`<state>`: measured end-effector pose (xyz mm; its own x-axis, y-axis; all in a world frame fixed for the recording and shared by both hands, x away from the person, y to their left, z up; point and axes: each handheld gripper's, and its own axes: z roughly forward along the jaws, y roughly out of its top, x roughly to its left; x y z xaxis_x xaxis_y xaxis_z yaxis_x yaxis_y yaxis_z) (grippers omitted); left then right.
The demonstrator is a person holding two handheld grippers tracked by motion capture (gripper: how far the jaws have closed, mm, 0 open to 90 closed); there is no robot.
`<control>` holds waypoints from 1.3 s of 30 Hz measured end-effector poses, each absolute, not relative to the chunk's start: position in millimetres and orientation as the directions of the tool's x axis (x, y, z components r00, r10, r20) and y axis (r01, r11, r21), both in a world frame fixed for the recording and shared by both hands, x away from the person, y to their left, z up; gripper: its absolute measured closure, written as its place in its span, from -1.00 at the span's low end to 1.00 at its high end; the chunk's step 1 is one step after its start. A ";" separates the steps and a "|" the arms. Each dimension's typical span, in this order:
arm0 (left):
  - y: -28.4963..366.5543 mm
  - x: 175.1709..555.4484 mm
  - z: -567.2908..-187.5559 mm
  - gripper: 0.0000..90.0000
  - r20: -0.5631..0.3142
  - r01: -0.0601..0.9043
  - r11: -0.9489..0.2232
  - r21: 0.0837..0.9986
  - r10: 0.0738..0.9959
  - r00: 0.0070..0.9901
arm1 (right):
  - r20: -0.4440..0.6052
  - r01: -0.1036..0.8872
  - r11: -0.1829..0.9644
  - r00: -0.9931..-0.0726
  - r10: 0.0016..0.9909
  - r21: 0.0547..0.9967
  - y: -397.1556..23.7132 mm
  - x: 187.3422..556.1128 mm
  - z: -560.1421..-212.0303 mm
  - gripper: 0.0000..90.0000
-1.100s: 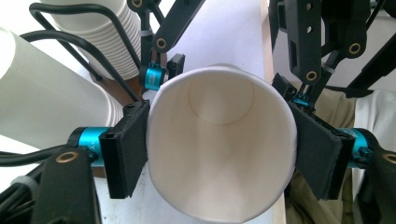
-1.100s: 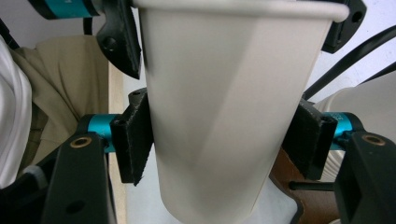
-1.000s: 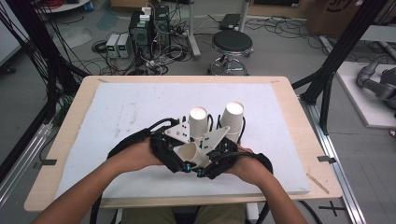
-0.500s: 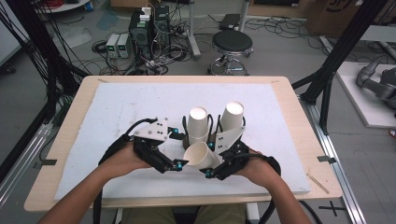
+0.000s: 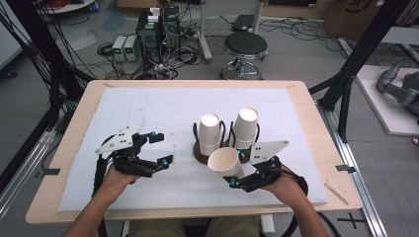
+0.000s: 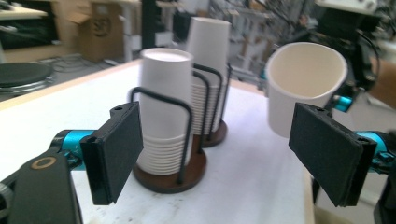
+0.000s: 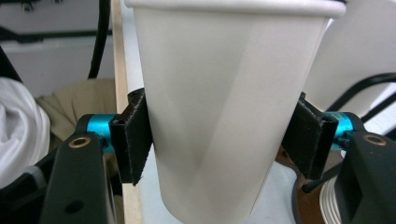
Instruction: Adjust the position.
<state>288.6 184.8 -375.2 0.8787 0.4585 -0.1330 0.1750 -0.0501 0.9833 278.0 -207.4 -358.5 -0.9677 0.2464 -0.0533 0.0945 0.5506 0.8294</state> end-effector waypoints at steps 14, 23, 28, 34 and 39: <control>210.6 287.0 -405.3 -0.60 -0.160 0.192 0.011 0.981 0.598 0.785 | -0.050 0.121 0.355 -0.899 0.435 0.927 -262.7 265.5 -364.7 -0.28; 220.4 284.0 -409.7 -0.60 -0.148 0.182 0.011 0.983 0.632 0.761 | -0.016 0.156 0.254 -0.825 0.565 0.955 -299.1 259.1 -376.8 -0.28; 220.6 284.1 -411.0 -0.60 -0.135 0.177 0.000 0.984 0.645 0.752 | -0.012 0.160 0.228 -0.795 0.606 0.960 -306.8 260.1 -379.7 -0.28; 226.5 284.2 -410.5 -0.60 -0.131 0.160 0.018 0.987 0.667 0.734 | -0.013 0.144 0.196 -0.773 0.634 0.970 -311.9 257.0 -375.3 -0.28; 229.7 284.3 -410.6 -0.60 -0.146 0.169 0.030 0.985 0.668 0.729 | -0.007 0.137 0.170 -0.758 0.653 0.976 -317.6 256.4 -373.3 -0.28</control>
